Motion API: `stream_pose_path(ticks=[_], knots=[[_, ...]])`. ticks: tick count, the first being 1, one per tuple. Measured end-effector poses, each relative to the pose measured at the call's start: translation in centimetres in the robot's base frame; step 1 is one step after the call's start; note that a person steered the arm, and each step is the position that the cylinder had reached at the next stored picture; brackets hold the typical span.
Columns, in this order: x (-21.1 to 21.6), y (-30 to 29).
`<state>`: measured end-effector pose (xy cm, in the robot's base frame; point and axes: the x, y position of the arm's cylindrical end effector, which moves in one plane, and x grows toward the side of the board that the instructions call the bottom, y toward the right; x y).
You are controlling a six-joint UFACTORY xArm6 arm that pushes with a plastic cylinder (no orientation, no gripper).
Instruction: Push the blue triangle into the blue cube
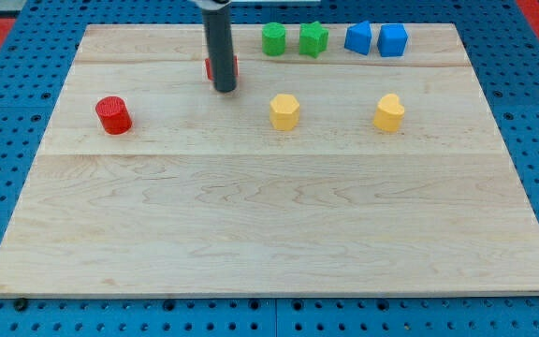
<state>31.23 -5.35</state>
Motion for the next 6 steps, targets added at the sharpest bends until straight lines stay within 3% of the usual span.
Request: stream_pose_path(ticks=[1, 2, 4, 6], knots=[[-0.2, 1.0], [-0.8, 5.8], [-5.2, 12.9], [-9.5, 16.5]])
